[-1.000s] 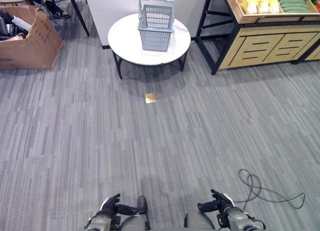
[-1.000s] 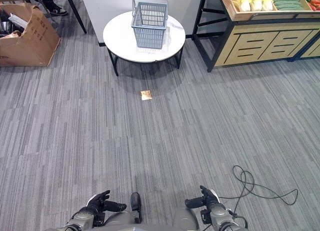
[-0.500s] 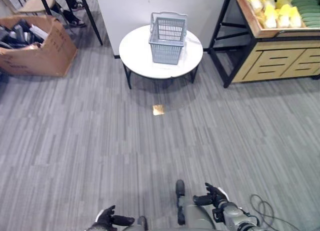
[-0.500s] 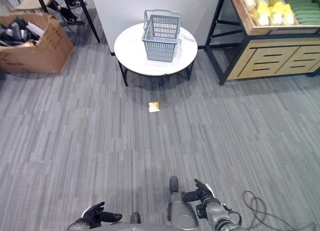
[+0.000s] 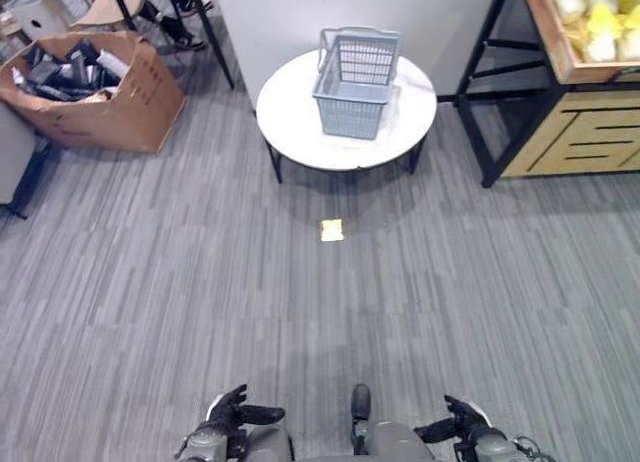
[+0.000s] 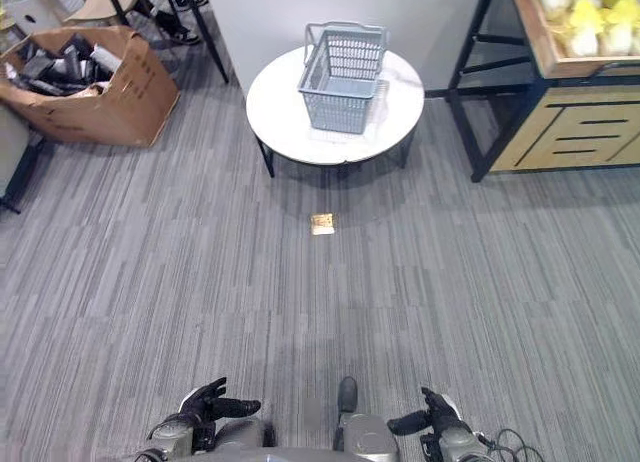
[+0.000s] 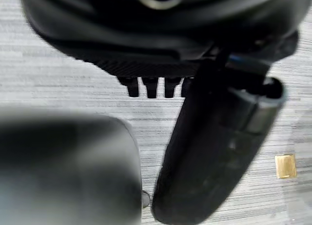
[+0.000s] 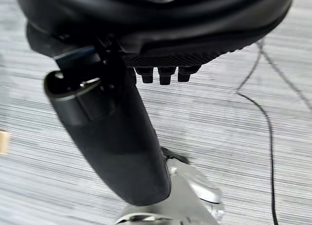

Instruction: Get the vegetables into the basket

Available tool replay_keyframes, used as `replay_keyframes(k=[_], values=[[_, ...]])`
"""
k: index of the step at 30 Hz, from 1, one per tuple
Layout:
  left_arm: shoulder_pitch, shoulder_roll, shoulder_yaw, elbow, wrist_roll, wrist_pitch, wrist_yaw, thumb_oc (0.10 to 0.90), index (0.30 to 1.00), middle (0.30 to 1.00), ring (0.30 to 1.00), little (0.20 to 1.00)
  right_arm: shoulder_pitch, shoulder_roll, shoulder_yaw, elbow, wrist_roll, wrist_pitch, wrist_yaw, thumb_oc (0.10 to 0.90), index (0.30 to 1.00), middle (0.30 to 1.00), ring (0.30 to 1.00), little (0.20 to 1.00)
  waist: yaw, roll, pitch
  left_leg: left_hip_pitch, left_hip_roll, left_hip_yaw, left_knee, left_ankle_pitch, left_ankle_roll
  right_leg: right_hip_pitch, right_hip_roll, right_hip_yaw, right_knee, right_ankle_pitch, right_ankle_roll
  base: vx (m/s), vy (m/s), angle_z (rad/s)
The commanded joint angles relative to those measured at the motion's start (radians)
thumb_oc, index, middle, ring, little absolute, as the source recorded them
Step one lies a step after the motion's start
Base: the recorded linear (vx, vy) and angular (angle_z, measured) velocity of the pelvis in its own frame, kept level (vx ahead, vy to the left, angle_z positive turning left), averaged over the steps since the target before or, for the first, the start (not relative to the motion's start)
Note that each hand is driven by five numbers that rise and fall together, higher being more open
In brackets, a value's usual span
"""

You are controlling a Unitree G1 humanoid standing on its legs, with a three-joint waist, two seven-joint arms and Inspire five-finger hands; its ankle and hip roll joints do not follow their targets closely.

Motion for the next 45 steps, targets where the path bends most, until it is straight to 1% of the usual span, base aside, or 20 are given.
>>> replay_keyframes(k=[1,4,9,10,12,15,17,19,22,24,28,30,34,37,38,40,41,42,43,45], values=[[0.074,-0.001,-0.029,0.009,-0.003,-0.014,0.015,0.9,1.0,1.0,1.0,1.0,0.039,-0.024,0.005,-0.018,-0.028,-0.013,-0.011,0.9,1.0,1.0,1.0,1.0,0.026,0.027,-0.014,-0.087,0.021,0.009,-0.056,0.149,0.031,0.001,-0.023,0.104,0.174,-0.099,0.136,0.46,0.147,-0.31],[0.087,0.006,-0.019,0.014,-0.004,-0.014,0.011,0.9,1.0,1.0,1.0,1.0,0.041,-0.018,0.005,-0.018,-0.042,-0.015,-0.013,0.9,1.0,1.0,1.0,1.0,0.048,0.031,-0.02,-0.089,0.037,0.029,-0.11,0.198,0.021,0.063,-0.012,0.152,0.187,-0.137,0.142,0.35,0.146,-0.55],[0.1,0.007,-0.015,0.028,0.019,-0.005,0.005,0.9,1.0,1.0,1.0,1.0,0.061,0.001,-0.012,-0.01,-0.046,-0.013,-0.006,0.9,1.0,1.0,1.0,1.0,0.046,0.01,-0.051,-0.055,0.023,0.09,-0.095,0.163,0.048,0.105,-0.051,0.183,0.212,-0.15,0.173,0.31,0.239,-0.68],[0.098,0.012,-0.018,0.027,0.031,-0.005,0.005,0.9,1.0,1.0,1.0,1.0,0.059,0.01,-0.006,-0.012,-0.055,-0.008,-0.005,0.9,1.0,1.0,1.0,1.0,0.045,-0.013,-0.063,-0.043,0.002,0.122,-0.087,0.135,0.073,0.089,-0.081,0.201,0.233,-0.093,0.2,0.2,0.235,-0.4],[0.095,0.021,-0.017,0.025,0.033,-0.003,0.004,0.9,1.0,1.0,1.0,1.0,0.056,0.018,0.005,-0.018,-0.055,-0.007,0.002,0.9,1.0,1.0,1.0,1.0,0.049,-0.03,-0.067,-0.032,-0.018,0.142,-0.066,0.093,0.1,0.069,-0.103,0.219,0.285,-0.051,0.216,0.22,0.272,-0.29],[0.089,0.029,-0.013,0.021,0.033,0.0,-0.001,0.9,1.0,1.0,1.0,1.0,0.04,0.03,0.017,-0.025,-0.056,-0.004,0.009,0.9,1.0,1.0,1.0,1.0,0.052,-0.038,-0.057,-0.006,-0.042,0.16,-0.048,0.046,0.138,-0.001,-0.116,0.226,0.452,0.042,0.23,0.16,0.224,-0.21],[0.085,0.031,-0.017,0.015,0.033,0.004,-0.002,0.9,1.0,1.0,1.0,1.0,0.032,0.033,0.03,-0.052,-0.052,-0.008,0.014,0.9,1.0,1.0,1.0,1.0,0.048,-0.03,-0.044,0.055,-0.056,0.162,-0.057,0.015,0.157,-0.085,-0.115,0.186,0.527,0.091,0.224,0.24,0.207,-0.03],[0.084,0.032,-0.016,0.016,0.033,0.003,-0.003,0.9,1.0,1.0,1.0,1.0,0.03,0.033,0.027,-0.057,-0.045,-0.01,0.015,0.9,1.0,1.0,1.0,1.0,0.04,-0.027,-0.038,0.078,-0.059,0.156,-0.064,0.011,0.156,-0.113,-0.109,0.17,0.521,0.073,0.215,0.18,0.104,0.12],[0.083,0.035,-0.018,0.025,0.043,0.003,-0.008,0.9,1.0,1.0,1.0,1.0,0.021,0.035,0.024,-0.059,-0.026,-0.015,0.015,0.9,1.0,1.0,1.0,1.0,0.02,-0.02,-0.027,0.132,-0.072,0.142,-0.076,-0.016,0.147,-0.172,-0.089,0.129,0.403,0.029,0.207,0.23,0.03,0.11],[0.079,0.033,-0.02,0.029,0.05,0.0,-0.01,0.9,1.0,1.0,1.0,1.0,0.016,0.035,0.025,-0.057,-0.023,-0.016,0.016,0.9,1.0,1.0,1.0,1.0,0.007,-0.025,-0.023,0.16,-0.083,0.129,-0.075,-0.037,0.139,-0.204,-0.089,0.121,0.298,0.044,0.214,0.26,-0.04,0.14],[0.08,0.029,-0.015,0.035,0.064,0.0,-0.016,0.9,1.0,1.0,1.0,1.0,0.021,0.034,0.015,-0.058,-0.023,-0.014,0.02,0.9,1.0,1.0,1.0,1.0,-0.026,-0.03,-0.02,0.241,-0.095,0.094,-0.091,-0.074,0.12,-0.241,-0.095,0.121,0.156,0.124,0.243,0.28,-0.066,0.25],[0.086,0.026,-0.011,0.039,0.069,0.001,-0.019,0.9,1.0,1.0,1.0,1.0,0.028,0.034,0.014,-0.06,-0.029,-0.012,0.024,0.9,1.0,1.0,1.0,1.0,-0.034,-0.026,-0.028,0.277,-0.091,0.081,-0.093,-0.082,0.111,-0.249,-0.095,0.107,0.145,0.145,0.247,0.3,-0.117,0.44],[0.095,0.018,-0.005,0.048,0.069,0.004,-0.019,0.9,1.0,1.0,1.0,1.0,0.035,0.022,0.018,-0.065,-0.028,-0.014,0.028,0.9,1.0,1.0,1.0,1.0,-0.036,-0.012,-0.05,0.305,-0.062,0.068,-0.058,-0.087,0.08,-0.212,-0.075,0.08,0.141,0.135,0.218,0.28,-0.178,0.32],[0.091,0.012,-0.003,0.044,0.051,0.004,-0.015,0.9,1.0,1.0,1.0,1.0,0.035,0.009,0.017,-0.062,-0.021,-0.018,0.025,0.9,1.0,1.0,1.0,1.0,-0.034,0.002,-0.054,0.285,-0.026,0.06,0.019,-0.036,0.039,-0.189,-0.049,0.053,0.163,0.096,0.187,0.22,-0.235,0.12],[0.085,0.012,0.001,0.039,0.039,0.002,-0.011,0.9,1.0,1.0,1.0,1.0,0.034,0.003,0.012,-0.061,-0.014,-0.022,0.023,0.9,1.0,1.0,1.0,1.0,-0.037,0.008,-0.051,0.265,-0.007,0.058,0.084,0.0,0.016,-0.186,-0.043,0.044,0.181,0.074,0.171,0.16,-0.195,0.07],[0.081,0.009,0.001,0.032,0.014,-0.001,-0.005,0.9,1.0,1.0,1.0,1.0,0.03,-0.008,0.005,-0.052,-0.005,-0.022,0.014,0.9,1.0,1.0,1.0,1.0,-0.033,0.004,-0.041,0.22,0.0,0.046,0.186,0.04,0.0,-0.164,-0.04,0.035,0.195,0.041,0.148,0.12,-0.145,0.24],[0.081,0.009,0.001,0.032,0.014,-0.001,-0.005,0.9,1.0,1.0,1.0,1.0,0.03,-0.008,0.005,-0.052,-0.005,-0.022,0.014,0.9,1.0,1.0,1.0,1.0,-0.033,0.004,-0.041,0.22,0.0,0.046,0.187,0.04,0.0,-0.164,-0.04,0.035,0.195,0.041,0.148,0.28,-0.194,0.26],[0.072,0.008,-0.003,0.03,0.012,0.0,-0.001,0.9,1.0,1.0,1.0,1.0,0.041,-0.014,-0.005,-0.04,0.006,-0.023,0.008,0.9,1.0,1.0,1.0,1.0,-0.031,0.003,-0.033,0.183,0.009,0.042,0.228,0.101,-0.001,-0.117,-0.027,0.032,0.206,-0.003,0.126,0.3,-0.152,0.17],[0.071,0.009,-0.006,0.028,0.013,-0.001,0.0,0.9,1.0,1.0,1.0,1.0,0.045,-0.015,-0.006,-0.037,0.005,-0.022,0.007,0.9,1.0,1.0,1.0,1.0,-0.029,0.0,-0.032,0.158,0.007,0.048,0.209,0.097,0.008,-0.107,-0.03,0.033,0.206,-0.011,0.126,0.44,-0.177,0.17],[0.07,0.011,-0.003,0.026,0.002,-0.004,0.009,0.9,1.0,1.0,1.0,1.0,0.052,-0.018,-0.01,-0.028,0.0,-0.018,0.003,0.9,1.0,1.0,1.0,1.0,-0.014,-0.012,-0.031,0.061,0.008,0.067,0.125,0.046,0.036,-0.071,-0.04,0.042,0.199,-0.043,0.133,0.26,-0.032,0.14]])
